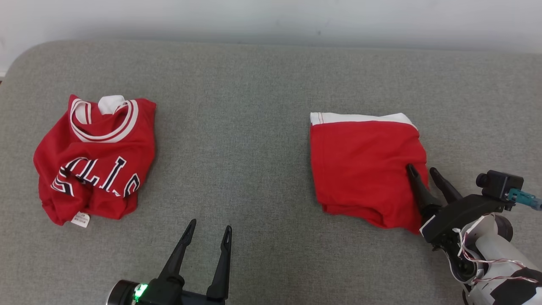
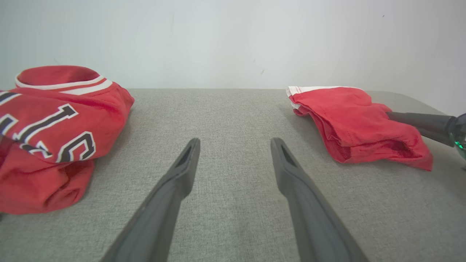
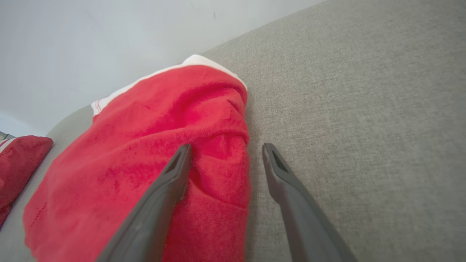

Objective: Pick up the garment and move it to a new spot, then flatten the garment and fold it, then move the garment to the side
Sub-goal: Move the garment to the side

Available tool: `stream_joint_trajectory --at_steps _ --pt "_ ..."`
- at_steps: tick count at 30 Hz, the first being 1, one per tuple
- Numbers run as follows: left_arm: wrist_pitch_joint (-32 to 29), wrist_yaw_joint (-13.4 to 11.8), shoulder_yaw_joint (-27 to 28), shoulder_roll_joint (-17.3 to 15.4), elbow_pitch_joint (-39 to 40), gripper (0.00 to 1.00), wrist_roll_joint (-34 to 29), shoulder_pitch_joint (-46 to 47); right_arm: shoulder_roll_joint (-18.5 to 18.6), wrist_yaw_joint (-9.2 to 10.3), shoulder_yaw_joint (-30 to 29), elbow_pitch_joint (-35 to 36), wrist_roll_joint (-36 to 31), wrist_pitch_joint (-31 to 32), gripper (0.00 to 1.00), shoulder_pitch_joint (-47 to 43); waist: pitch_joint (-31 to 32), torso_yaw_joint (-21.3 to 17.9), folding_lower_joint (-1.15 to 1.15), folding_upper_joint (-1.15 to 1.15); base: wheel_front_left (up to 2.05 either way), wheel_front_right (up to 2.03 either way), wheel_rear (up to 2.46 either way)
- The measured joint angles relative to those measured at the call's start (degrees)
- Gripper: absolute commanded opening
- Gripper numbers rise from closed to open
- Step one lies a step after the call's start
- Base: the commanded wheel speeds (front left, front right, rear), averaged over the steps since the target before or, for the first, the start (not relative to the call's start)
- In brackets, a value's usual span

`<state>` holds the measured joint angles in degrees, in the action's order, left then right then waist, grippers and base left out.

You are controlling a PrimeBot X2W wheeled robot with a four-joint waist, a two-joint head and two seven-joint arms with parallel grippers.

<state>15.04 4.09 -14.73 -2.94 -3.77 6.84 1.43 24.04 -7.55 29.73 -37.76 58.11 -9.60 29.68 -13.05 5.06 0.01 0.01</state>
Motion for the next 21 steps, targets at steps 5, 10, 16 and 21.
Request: stream_joint_trajectory --at_steps 5,10,16,21 --pt "0.0 0.0 -0.2 0.0 -0.2 1.0 0.0 0.9 0.8 0.0 2.6 -1.0 3.2 -0.5 0.41 1.5 -1.5 0.5 0.0 0.0 0.0 0.0 0.0" --pt "0.0 0.2 0.2 0.0 -0.2 1.0 -0.2 1.2 2.1 0.0 5.4 -0.7 4.0 -2.6 0.0 3.1 -2.2 0.1 -0.01 0.0 0.0 0.0 0.0" --pt "0.0 1.0 0.9 0.0 -0.1 1.0 -1.3 1.5 4.1 0.0 8.0 0.0 3.9 -4.5 0.0 5.4 -2.8 -2.0 -0.01 0.0 0.0 0.0 0.0" --pt "0.0 1.6 1.1 -0.2 1.0 1.0 -2.2 2.3 5.9 0.0 9.3 0.3 2.7 -5.1 0.0 7.6 -3.5 -4.8 -0.01 0.0 0.0 0.0 0.0"
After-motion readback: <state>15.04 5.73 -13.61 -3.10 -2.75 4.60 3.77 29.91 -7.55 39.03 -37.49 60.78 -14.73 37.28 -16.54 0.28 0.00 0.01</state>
